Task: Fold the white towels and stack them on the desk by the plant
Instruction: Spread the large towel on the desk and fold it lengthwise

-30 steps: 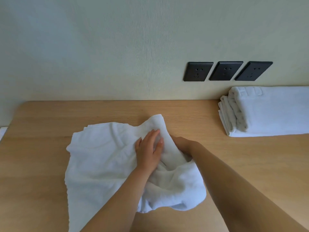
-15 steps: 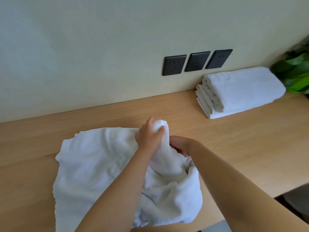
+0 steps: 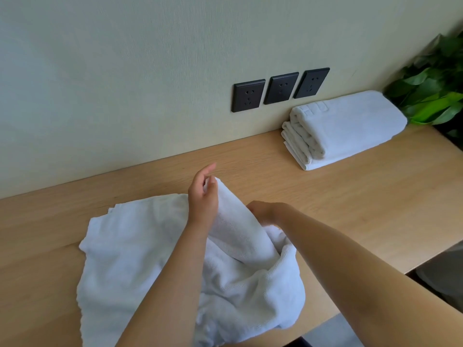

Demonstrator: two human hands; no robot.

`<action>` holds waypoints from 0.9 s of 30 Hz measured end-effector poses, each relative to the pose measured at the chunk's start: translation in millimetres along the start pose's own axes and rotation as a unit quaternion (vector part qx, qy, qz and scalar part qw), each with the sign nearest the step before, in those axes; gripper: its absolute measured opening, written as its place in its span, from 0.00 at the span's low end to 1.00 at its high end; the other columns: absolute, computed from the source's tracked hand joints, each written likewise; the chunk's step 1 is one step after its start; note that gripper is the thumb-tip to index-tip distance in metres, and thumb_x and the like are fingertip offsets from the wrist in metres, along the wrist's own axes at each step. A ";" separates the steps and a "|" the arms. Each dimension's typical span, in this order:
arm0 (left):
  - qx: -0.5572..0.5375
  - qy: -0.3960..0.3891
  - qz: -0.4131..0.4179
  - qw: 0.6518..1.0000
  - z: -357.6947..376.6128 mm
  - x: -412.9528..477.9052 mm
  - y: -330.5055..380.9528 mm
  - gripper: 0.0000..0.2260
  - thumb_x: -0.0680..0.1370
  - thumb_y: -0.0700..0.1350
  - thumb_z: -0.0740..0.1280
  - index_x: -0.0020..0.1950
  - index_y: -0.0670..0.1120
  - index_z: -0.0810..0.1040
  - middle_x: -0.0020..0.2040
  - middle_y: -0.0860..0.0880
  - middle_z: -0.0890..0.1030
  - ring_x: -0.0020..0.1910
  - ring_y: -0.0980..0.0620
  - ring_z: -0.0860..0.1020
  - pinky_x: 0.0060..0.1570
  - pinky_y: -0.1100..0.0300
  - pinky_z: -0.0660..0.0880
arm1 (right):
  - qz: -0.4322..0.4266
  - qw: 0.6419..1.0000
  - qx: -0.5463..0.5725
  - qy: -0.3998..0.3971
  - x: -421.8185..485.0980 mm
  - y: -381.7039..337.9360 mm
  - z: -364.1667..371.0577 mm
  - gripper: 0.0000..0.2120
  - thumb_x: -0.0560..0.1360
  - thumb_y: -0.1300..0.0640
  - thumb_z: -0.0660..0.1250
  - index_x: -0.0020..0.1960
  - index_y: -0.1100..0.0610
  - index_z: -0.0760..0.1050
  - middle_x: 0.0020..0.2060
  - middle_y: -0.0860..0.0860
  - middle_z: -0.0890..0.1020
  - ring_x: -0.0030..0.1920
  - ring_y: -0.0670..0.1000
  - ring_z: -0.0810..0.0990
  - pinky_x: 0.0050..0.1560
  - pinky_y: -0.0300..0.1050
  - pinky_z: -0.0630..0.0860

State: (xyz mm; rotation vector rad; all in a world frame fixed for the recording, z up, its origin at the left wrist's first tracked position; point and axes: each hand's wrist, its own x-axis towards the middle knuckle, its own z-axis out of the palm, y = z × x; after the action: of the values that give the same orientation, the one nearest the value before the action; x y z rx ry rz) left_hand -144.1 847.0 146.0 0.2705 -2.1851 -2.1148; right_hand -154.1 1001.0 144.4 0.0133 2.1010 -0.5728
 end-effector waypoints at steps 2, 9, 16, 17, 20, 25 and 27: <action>0.039 0.021 0.003 0.999 -5.1 2.8 -1.8 0.12 0.80 0.41 0.60 0.56 0.59 0.76 0.52 0.62 0.79 0.54 0.62 0.76 0.60 0.60 0.72 | -0.036 0.997 0.046 0.046 1.1 1.2 4.3 0.08 0.75 0.60 0.63 0.49 0.61 0.79 0.43 0.49 0.79 0.43 0.49 0.74 0.48 0.45 0.70; 0.213 0.028 0.016 0.976 -24.9 7.1 5.5 0.11 0.72 0.60 0.70 0.48 0.56 0.77 0.41 0.62 0.78 0.44 0.59 0.75 0.42 0.62 0.68 | -0.102 0.950 0.170 0.241 -6.7 -6.0 -1.2 0.11 0.77 0.61 0.62 0.51 0.69 0.76 0.46 0.58 0.78 0.45 0.51 0.74 0.44 0.47 0.72; 0.313 -0.038 -0.046 0.948 -51.2 -0.4 -26.4 0.15 0.72 0.63 0.68 0.54 0.57 0.76 0.46 0.59 0.79 0.46 0.55 0.76 0.44 0.58 0.70 | -0.061 0.842 0.262 0.468 2.6 9.2 -18.1 0.13 0.80 0.56 0.61 0.59 0.64 0.75 0.61 0.53 0.70 0.52 0.49 0.73 0.52 0.35 0.65; 0.333 -0.043 -0.057 0.940 -51.2 -2.2 -30.7 0.14 0.74 0.64 0.66 0.54 0.57 0.76 0.46 0.60 0.78 0.47 0.55 0.76 0.44 0.58 0.69 | -0.048 0.840 0.264 0.471 2.5 14.0 -17.2 0.14 0.80 0.55 0.61 0.61 0.62 0.74 0.63 0.53 0.69 0.52 0.49 0.73 0.52 0.37 0.66; 0.414 -0.040 -0.107 0.903 -46.4 3.7 -31.1 0.19 0.77 0.66 0.56 0.49 0.54 0.77 0.42 0.57 0.78 0.47 0.51 0.77 0.43 0.58 0.69 | -0.014 0.898 0.144 0.416 1.0 28.4 -9.2 0.21 0.78 0.50 0.63 0.69 0.53 0.68 0.69 0.52 0.63 0.61 0.53 0.72 0.55 0.46 0.72; 0.572 -0.053 -0.121 0.810 -14.2 28.0 -8.9 0.36 0.72 0.74 0.46 0.59 0.49 0.77 0.58 0.45 0.78 0.62 0.43 0.72 0.58 0.46 0.64 | 0.015 0.918 0.070 0.391 0.7 27.0 3.3 0.36 0.73 0.46 0.70 0.76 0.46 0.56 0.71 0.53 0.61 0.63 0.57 0.73 0.55 0.52 0.75; 0.562 -0.089 -0.113 0.814 -1.2 25.7 -9.1 0.40 0.70 0.76 0.49 0.69 0.49 0.67 0.65 0.45 0.74 0.65 0.41 0.70 0.62 0.43 0.60 | -0.025 0.907 0.029 0.420 -3.7 27.5 -0.9 0.27 0.75 0.48 0.68 0.71 0.49 0.65 0.66 0.51 0.68 0.58 0.56 0.76 0.49 0.48 0.74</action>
State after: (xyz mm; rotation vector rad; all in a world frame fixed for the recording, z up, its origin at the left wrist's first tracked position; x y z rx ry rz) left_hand -168.5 840.7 135.4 0.4064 -3.3741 -0.6099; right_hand -146.5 1026.7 136.9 0.2875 2.9243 -0.7449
